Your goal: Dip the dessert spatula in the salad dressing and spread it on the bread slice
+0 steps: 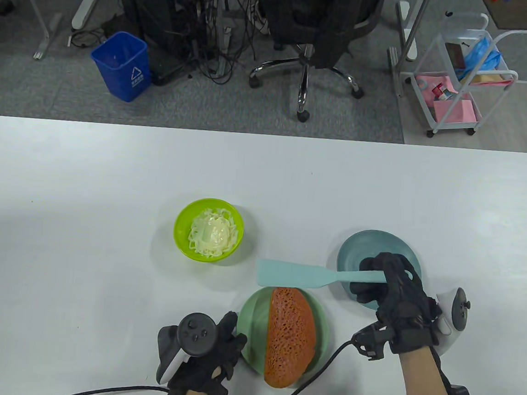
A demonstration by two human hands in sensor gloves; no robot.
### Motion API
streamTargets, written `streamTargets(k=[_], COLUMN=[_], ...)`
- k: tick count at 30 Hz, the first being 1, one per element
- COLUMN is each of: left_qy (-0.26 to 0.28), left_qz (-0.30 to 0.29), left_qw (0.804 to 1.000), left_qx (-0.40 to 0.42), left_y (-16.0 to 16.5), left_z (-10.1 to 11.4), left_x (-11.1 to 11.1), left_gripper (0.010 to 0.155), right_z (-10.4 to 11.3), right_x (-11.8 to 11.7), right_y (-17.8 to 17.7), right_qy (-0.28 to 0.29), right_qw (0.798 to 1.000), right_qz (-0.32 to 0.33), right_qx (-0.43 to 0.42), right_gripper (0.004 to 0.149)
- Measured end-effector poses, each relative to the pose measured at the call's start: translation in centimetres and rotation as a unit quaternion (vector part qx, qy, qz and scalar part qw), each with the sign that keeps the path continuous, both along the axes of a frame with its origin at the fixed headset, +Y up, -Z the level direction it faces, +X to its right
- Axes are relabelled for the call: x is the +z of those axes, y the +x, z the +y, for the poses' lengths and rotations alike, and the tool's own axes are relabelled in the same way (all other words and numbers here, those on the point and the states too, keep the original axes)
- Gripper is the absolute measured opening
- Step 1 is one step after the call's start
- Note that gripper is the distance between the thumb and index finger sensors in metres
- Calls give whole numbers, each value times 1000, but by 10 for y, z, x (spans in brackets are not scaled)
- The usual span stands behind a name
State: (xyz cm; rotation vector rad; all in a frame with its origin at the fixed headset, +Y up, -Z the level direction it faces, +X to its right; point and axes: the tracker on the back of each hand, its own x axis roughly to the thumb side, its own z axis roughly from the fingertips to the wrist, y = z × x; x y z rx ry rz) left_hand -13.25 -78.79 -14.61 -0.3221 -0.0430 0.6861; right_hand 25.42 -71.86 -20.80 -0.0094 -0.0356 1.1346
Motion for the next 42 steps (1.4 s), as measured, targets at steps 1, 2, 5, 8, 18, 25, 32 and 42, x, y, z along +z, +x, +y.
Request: streamTargets(k=[1,2,5,8,18,25,32,42], left_qy=[1,1,2,2,3,3,2,-1], left_qz=[0,0,0,1,1,1,1,1], left_qw=[1000,1000,1000,1000,1000,1000,1000,1000], left_qx=[-1,-2,-3,-3,-4,-4,-3,1], left_y=[0,0,0,0,1,1,1,0], left_z=[0,0,0,0,-1,-1,-1,-1], left_x=[0,0,0,0,1,1,1,1], left_gripper=[61,61,62,62,61,62,62,61], right_z=[-5,-8,-27,-41,-61,-66,-71,-68], right_x=[5,7,16,21,22,21,20,18], right_y=[5,8,18,22,20,20,19,45], right_qy=[9,15,14,10,-23,-42,-58,-58], right_qw=[1000,1000,1000,999,996,995,993,986], right_qz=[-3,-5,-18,-39,-70,-69,-84,-115], right_qx=[-3,-3,-17,-20,39,57,65,110], right_gripper=[42,42,42,41,36,36,36,35])
